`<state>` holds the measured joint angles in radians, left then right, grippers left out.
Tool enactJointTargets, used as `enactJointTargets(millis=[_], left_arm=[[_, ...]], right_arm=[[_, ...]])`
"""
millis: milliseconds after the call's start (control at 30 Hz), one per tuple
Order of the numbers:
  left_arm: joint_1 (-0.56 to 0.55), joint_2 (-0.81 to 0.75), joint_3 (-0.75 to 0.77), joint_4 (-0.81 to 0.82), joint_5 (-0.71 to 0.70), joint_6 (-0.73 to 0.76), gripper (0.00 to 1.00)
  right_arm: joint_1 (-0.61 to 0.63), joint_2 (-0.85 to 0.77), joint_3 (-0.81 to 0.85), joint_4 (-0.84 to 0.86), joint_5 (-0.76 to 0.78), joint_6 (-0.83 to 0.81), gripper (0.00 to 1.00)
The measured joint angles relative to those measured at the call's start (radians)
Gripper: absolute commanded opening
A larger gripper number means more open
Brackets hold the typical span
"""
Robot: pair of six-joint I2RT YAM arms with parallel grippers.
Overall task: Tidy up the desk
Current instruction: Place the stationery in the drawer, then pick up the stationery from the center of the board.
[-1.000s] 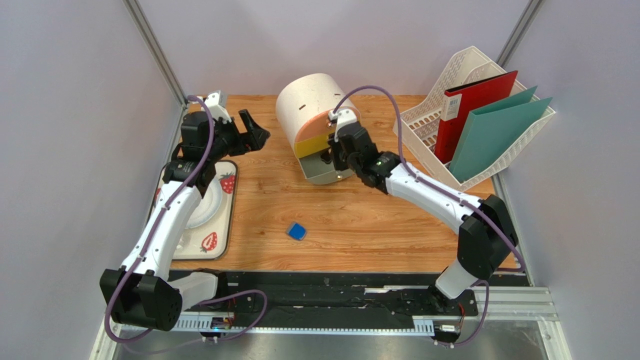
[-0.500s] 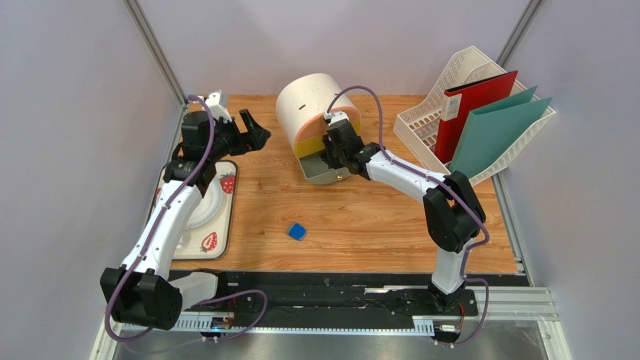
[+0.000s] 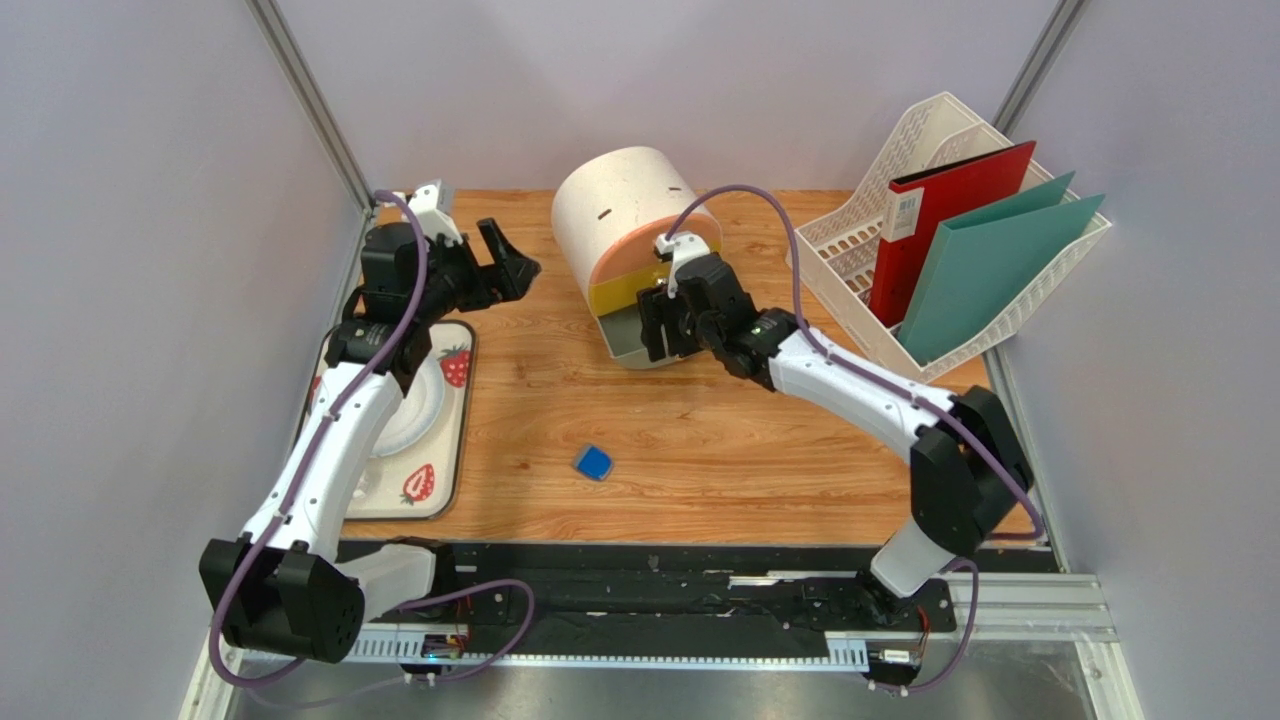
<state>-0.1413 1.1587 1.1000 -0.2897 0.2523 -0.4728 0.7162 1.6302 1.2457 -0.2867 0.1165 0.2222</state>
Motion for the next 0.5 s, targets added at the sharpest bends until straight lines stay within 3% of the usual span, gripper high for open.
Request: enactJointTargets(millis=[200, 500], left_arm=[[0.006, -0.019, 0.0, -0.016, -0.011, 0.0, 0.98], [0.014, -0.049, 0.0, -0.042, -0.045, 0.0, 0.98]], right_arm=[[0.143, -0.112, -0.08, 0.013, -0.121, -0.04, 0.68], [0.361, -0.044, -0.187, 0.014, -0.161, -0.008, 0.67]])
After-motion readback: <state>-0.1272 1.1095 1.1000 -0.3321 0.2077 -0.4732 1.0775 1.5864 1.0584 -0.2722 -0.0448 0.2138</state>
